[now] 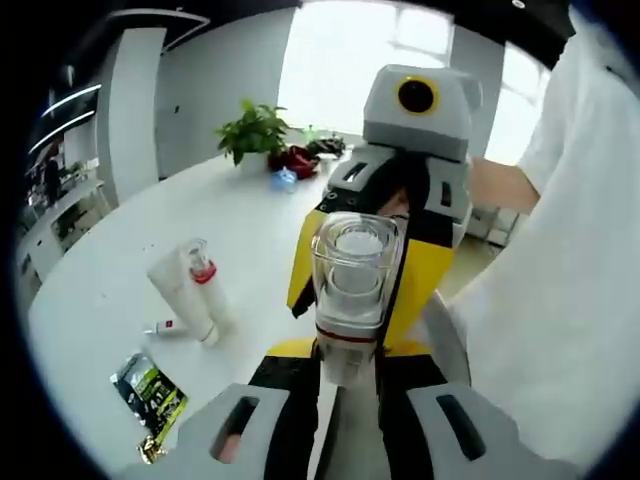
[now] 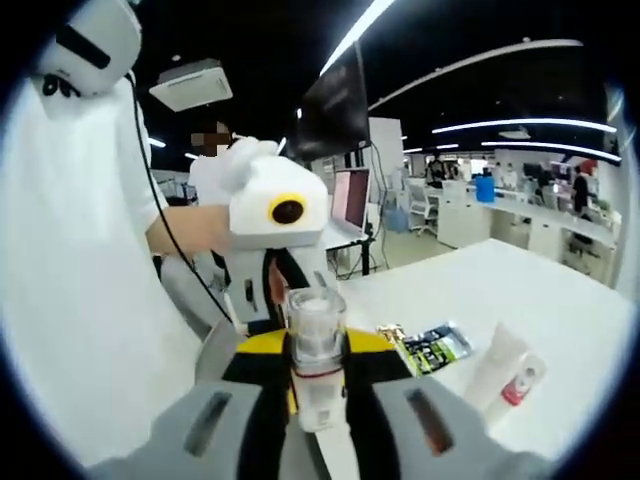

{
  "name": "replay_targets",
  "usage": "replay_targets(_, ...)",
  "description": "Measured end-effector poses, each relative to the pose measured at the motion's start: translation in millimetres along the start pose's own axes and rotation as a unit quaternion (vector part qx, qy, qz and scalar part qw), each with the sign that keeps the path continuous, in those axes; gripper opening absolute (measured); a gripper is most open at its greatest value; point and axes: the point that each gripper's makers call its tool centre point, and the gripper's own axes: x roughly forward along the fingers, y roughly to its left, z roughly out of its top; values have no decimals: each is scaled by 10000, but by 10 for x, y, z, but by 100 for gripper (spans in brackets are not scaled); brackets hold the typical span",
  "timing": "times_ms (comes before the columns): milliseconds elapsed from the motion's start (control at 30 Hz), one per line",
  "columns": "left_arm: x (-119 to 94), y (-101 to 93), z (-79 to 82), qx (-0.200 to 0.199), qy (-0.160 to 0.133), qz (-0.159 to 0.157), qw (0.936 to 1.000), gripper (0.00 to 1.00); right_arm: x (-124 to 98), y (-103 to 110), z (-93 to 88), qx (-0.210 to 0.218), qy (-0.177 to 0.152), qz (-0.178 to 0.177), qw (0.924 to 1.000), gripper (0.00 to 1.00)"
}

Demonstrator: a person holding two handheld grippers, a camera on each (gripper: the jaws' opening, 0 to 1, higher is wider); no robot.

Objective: Arrange the skincare products in the storage area until every visible bottle or jar stands upright without overlapping.

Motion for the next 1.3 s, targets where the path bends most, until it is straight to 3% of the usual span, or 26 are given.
replay_targets(200,72,47,25,152,228,-31,9996,17,-73,-83,-37,46,-16,-238,9997,20)
replay_targets(567,353,172,-30,385,570,-147,9975,17,-183,-281,-269,172,201,-663,9974,21)
replay_targets(900,497,229,101,493,589,-350,9964,17,-339,-463,-284,346,60,-1091,9934,22)
replay_targets(1167,689,265,-10,750,775,-429,9932,17,-367,-533,-466,455,200,-1319,9900,22)
replay_targets(1300,756,337,-71,718,765,-342,9939,17,-382,-616,-494,614,67,-1502,9867,25)
